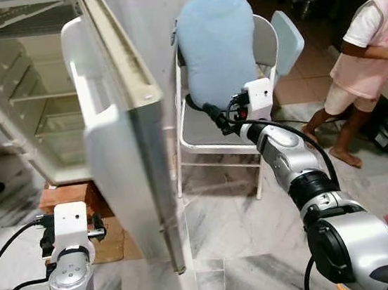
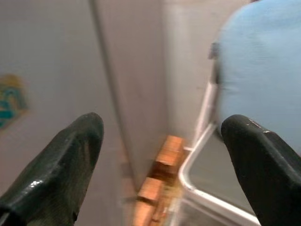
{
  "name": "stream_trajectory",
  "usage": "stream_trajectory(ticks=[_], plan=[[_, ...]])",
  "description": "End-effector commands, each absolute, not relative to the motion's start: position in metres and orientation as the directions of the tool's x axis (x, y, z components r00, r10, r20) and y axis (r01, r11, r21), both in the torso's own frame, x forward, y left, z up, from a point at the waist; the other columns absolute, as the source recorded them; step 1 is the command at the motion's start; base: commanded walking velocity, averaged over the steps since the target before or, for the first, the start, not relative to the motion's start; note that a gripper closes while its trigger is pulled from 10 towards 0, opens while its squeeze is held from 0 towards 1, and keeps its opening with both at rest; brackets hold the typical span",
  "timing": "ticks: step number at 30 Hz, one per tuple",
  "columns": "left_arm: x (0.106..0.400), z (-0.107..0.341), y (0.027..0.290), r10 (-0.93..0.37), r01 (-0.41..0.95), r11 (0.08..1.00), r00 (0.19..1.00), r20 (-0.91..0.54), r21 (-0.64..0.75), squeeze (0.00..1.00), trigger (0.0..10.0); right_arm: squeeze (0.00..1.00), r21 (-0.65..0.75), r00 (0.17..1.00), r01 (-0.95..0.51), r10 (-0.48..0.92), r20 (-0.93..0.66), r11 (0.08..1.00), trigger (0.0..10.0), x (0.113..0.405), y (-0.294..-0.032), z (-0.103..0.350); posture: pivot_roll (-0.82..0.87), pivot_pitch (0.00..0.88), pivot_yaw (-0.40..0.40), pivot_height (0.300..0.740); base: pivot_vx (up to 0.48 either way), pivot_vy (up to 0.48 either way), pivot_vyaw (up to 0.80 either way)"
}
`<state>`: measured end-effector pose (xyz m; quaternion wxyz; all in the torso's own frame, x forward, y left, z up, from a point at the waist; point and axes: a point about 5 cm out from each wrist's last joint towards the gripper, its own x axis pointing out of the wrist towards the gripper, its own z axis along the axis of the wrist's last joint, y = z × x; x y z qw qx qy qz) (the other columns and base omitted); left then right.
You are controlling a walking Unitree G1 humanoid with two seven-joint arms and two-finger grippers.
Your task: Restocking fridge
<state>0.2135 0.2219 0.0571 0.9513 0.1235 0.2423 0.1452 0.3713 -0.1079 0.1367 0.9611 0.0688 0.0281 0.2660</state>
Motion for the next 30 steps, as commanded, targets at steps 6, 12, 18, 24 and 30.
stream_trajectory(ticks=[6,12,18,24,30], plan=[[0.2,0.056,0.24,0.494,-0.415,0.869,0.751,-0.438,0.27,0.0,10.0,0.0,0.251,0.515,-0.839,0.854,0.077,0.483,10.0,0.334,-0.068,0.151,0.14,0.0,-0.034,0.74,0.0,0.0,0.0],[0.18,0.045,0.258,0.586,-0.532,0.805,0.646,-0.489,0.263,0.0,10.0,0.0,0.269,0.412,-0.883,0.91,0.05,0.385,10.0,0.316,-0.065,0.147,0.15,0.0,-0.038,0.74,0.0,0.0,0.0],[0.15,0.015,0.274,0.584,-0.56,0.79,0.562,-0.585,0.25,0.0,10.0,0.0,0.141,0.639,-0.756,0.768,-0.056,0.639,10.0,0.343,-0.069,0.144,0.17,0.0,-0.048,0.74,0.0,0.0,0.0],[0.138,0.003,0.283,0.598,-0.533,0.789,0.555,-0.578,0.305,0.0,10.0,0.0,0.165,0.73,-0.674,0.683,-0.002,0.72,10.0,0.355,-0.042,0.172,0.2,0.0,-0.075,0.74,0.0,0.0,0.0],[0.112,-0.022,0.287,0.582,-0.528,0.786,0.455,-0.674,0.322,0.0,10.0,0.0,0.17,0.46,-0.881,0.883,0.091,0.441,10.0,0.324,0.002,0.202,0.22,0.0,-0.096,0.74,0.0,0.0,0.0]])
